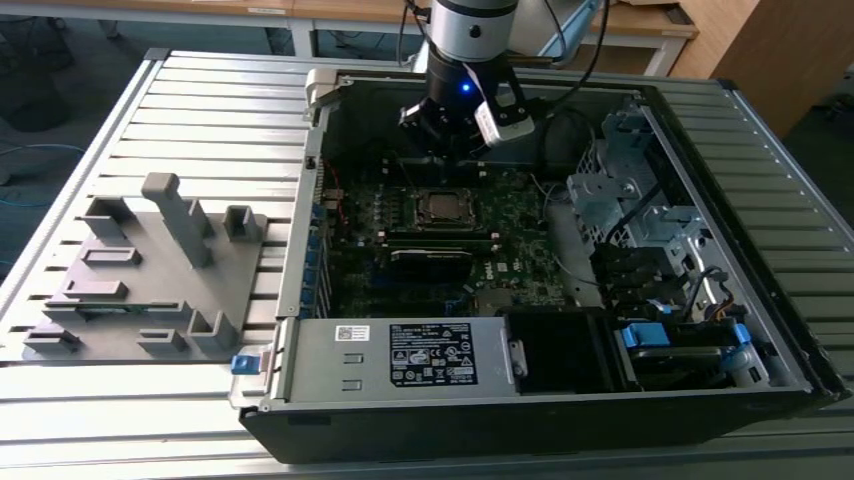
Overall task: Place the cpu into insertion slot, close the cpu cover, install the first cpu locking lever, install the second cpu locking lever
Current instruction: 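Install the first cpu locking lever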
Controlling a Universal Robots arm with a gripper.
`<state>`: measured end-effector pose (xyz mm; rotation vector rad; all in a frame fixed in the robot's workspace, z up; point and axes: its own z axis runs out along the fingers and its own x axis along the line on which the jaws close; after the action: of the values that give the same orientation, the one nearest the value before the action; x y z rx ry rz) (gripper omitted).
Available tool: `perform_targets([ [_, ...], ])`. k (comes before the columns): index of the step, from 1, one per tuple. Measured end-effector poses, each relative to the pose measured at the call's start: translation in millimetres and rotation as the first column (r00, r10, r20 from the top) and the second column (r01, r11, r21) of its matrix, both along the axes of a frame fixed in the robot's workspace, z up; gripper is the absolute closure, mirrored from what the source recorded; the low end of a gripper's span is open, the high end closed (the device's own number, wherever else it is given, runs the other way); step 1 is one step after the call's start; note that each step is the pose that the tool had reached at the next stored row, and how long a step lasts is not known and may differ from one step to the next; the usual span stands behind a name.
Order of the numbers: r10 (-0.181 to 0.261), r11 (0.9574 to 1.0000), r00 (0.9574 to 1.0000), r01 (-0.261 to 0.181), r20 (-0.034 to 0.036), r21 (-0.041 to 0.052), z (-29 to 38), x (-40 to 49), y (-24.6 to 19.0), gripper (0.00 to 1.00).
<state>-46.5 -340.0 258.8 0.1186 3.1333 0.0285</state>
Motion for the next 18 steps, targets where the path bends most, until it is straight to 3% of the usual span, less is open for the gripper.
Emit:
perform_targets([
  [10,0.0,1.0,1.0,0.0,0.0001,0.0002,-0.2,-0.3,0.0,0.9],
  [18,0.0,1.0,1.0,0.0,0.0001,0.0001,-0.3,-12.8,0.0,0.9],
])
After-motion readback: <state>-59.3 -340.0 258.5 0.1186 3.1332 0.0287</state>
